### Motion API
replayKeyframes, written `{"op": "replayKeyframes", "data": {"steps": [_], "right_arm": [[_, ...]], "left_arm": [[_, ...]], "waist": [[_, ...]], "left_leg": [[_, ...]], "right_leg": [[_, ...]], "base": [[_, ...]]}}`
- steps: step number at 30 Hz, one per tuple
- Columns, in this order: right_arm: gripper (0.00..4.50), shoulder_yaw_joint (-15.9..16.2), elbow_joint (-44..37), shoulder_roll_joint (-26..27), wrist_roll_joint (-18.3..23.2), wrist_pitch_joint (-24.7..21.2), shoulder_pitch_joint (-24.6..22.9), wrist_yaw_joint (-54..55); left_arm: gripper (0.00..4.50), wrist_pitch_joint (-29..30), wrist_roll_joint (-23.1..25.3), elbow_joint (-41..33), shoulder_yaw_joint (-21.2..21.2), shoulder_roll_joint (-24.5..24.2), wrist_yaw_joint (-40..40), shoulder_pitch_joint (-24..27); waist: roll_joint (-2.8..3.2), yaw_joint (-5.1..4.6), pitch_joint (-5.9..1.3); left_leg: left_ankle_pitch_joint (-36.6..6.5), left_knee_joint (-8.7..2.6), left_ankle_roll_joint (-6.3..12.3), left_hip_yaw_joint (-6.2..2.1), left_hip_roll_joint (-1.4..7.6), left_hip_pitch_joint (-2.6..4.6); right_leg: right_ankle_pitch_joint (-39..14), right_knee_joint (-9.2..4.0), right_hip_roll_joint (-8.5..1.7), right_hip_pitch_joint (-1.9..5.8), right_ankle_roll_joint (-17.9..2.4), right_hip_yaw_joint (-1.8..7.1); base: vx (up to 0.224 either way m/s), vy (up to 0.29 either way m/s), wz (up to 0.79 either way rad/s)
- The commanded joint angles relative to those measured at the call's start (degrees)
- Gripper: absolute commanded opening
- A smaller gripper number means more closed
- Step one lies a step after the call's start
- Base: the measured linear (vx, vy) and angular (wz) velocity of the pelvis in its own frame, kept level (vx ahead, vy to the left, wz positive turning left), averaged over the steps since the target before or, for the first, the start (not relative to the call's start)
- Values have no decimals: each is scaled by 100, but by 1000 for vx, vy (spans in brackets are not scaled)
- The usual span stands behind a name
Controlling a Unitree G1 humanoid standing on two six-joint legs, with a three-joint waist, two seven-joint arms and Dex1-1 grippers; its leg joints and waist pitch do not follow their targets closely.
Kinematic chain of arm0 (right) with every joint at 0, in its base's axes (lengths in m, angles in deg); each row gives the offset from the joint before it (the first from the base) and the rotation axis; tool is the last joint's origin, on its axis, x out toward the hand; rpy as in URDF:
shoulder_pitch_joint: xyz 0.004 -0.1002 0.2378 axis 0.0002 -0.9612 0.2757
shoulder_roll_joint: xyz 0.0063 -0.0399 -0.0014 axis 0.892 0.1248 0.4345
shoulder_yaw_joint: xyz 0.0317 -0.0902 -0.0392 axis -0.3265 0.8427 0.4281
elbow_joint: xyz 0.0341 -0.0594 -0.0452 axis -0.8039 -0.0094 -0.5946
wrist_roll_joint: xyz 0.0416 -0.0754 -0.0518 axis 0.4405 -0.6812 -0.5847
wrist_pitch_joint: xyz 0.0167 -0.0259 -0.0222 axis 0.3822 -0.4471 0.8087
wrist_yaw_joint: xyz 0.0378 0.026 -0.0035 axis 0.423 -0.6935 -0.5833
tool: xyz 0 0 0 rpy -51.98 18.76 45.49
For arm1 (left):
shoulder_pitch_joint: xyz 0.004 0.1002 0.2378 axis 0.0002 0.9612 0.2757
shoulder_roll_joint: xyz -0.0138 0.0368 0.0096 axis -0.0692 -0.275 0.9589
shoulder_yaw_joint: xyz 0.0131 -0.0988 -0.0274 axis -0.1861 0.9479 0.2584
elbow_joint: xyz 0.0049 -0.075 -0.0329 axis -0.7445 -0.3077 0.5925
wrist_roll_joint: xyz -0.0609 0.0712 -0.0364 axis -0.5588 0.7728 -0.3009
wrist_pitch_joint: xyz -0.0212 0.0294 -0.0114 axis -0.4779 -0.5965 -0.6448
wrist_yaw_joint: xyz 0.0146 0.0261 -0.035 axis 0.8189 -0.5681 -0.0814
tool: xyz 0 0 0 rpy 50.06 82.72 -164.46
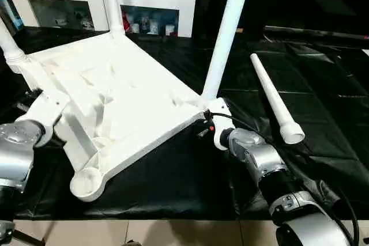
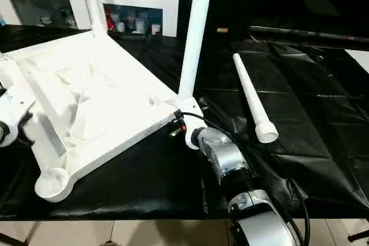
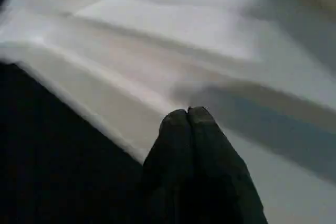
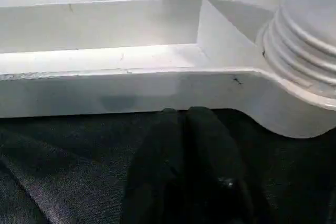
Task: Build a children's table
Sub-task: Rotate table base
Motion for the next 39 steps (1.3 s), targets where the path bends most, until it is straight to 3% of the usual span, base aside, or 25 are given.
{"op": "replayKeyframes", "data": {"steps": [1,2,8,11,16,17,18,20,23,24,25,27,28,31,32,34,35,36,37,38,39], "right_arm": [[7,-12,118,-19,-38,70,132,17],[7,-11,269,18,-63,160,225,13],[7,11,679,88,-119,394,498,-18],[7,9,838,109,-132,485,620,-30],[7,-42,1103,120,-144,635,792,-36],[7,-61,1168,116,-147,672,834,-37],[7,-70,1193,111,-147,687,851,-38],[7,-93,1277,97,-154,742,899,-15],[7,-136,1326,61,-157,791,935,53],[7,-154,1326,35,-165,810,936,101],[7,-165,1344,24,-170,828,943,123],[7,-213,1286,-39,-170,810,908,214],[7,-240,1214,-80,-166,785,870,265],[7,-337,1062,-184,-142,725,787,395],[7,-400,940,-263,-142,687,724,502],[7,-498,728,-369,-142,624,627,687],[7,-568,632,-420,-131,578,590,781],[7,-625,559,-464,-117,536,563,843],[7,-691,421,-534,-91,446,514,899],[7,-751,300,-599,-71,355,476,949],[7,-787,221,-641,-58,295,451,980]], "left_arm": [[0,-59,-74,-91,-243,12,400,115],[0,46,-197,-334,-535,-71,941,266],[0,94,-688,-826,-835,-193,1892,397],[0,-31,-1211,-1395,-1073,-297,2804,569],[0,106,-1657,-1951,-1301,-151,3394,543],[0,132,-1691,-2001,-1370,-82,3464,477],[0,150,-1709,-2023,-1415,-42,3504,438],[0,47,-1651,-1962,-1532,97,3525,294],[0,-593,-1167,-1277,-1625,490,2958,-149],[0,-817,-968,-934,-1651,653,2626,-360],[0,-869,-913,-818,-1660,710,2500,-437],[0,-1061,-762,-409,-1674,911,2077,-698],[0,-1166,-663,-186,-1681,1018,1836,-827],[0,-1363,-479,276,-1710,1224,1366,-1077],[0,-1497,-389,555,-1697,1359,1129,-1204],[0,-1647,-260,835,-1664,1498,765,-1327],[0,-1798,-219,960,-1656,1554,632,-1381],[0,-1897,-230,1013,-1633,1606,569,-1408],[0,-1970,-326,962,-1534,1709,504,-1401],[0,-2010,-538,811,-1381,1832,550,-1361],[0,-2020,-688,696,-1275,1914,585,-1329]], "waist": [[128,20,-381],[156,21,-385],[152,-16,-376],[146,0,-374],[152,18,-369],[140,-5,-374],[211,5,-378],[170,-47,-386],[168,-30,-394],[202,-46,-386],[234,-36,-400],[213,-54,-383],[233,-39,-391],[224,-27,-393],[263,-12,-409],[224,-5,-412],[270,1,-423],[279,-2,-422],[230,-3,-431],[270,3,-427],[243,4,-440]], "left_leg": [[-1495,-436,-206,-55,164,87],[-1504,-436,-227,-58,174,95],[-1541,-436,-237,-49,163,97],[-1526,-442,-239,-48,176,101],[-1616,-449,-303,-32,173,106],[-1558,-446,-301,-34,173,81],[-1540,-435,-323,-40,158,84],[-1427,-428,-295,-28,150,70],[-1327,-399,-244,-10,138,82],[-1379,-404,-245,-10,131,65],[-1426,-398,-290,-26,136,76],[-1600,-412,-310,-43,136,59],[-1668,-397,-335,-39,142,94],[-1683,-392,-333,-46,138,88],[-1620,-381,-346,-48,144,94],[-1515,-371,-306,-38,125,73],[-1481,-367,-317,-53,134,71],[-1475,-364,-302,-43,125,73],[-1419,-355,-295,-43,119,63],[-1331,-345,-281,-36,120,52],[-1274,-334,-266,-36,116,44]], "right_leg": [[-1316,-363,-361,276,-1021,272],[-1257,-349,-370,272,-1070,275],[-1201,-342,-357,278,-1156,275],[-1195,-331,-371,274,-1224,277],[-1220,-329,-367,280,-1207,282],[-1156,-322,-347,301,-1196,284],[-1118,-299,-353,305,-1193,282],[-997,-312,-333,324,-1168,280],[-926,-322,-324,320,-1188,286],[-939,-347,-299,329,-1145,281],[-944,-327,-310,337,-1131,275],[-1249,-349,-318,345,-1064,269],[-1355,-373,-319,321,-1035,272],[-1358,-376,-303,322,-997,261],[-1236,-354,-309,325,-1010,264],[-1120,-362,-291,340,-995,258],[-1055,-336,-306,346,-1011,255],[-1032,-359,-294,342,-994,252],[-975,-343,-297,368,-1022,246],[-838,-354,-302,379,-1062,251],[-767,-331,-300,391,-1094,246]], "base": [[0,0,0],[0,0,0],[0,0,0],[0,0,0],[0,0,0],[0,0,0],[0,0,0],[0,0,0],[0,0,0],[0,0,0],[0,0,0],[0,0,0],[0,0,0],[0,0,0],[0,0,0],[0,0,0],[0,0,0],[0,0,0],[0,0,0],[0,0,0],[0,0,0]]}}
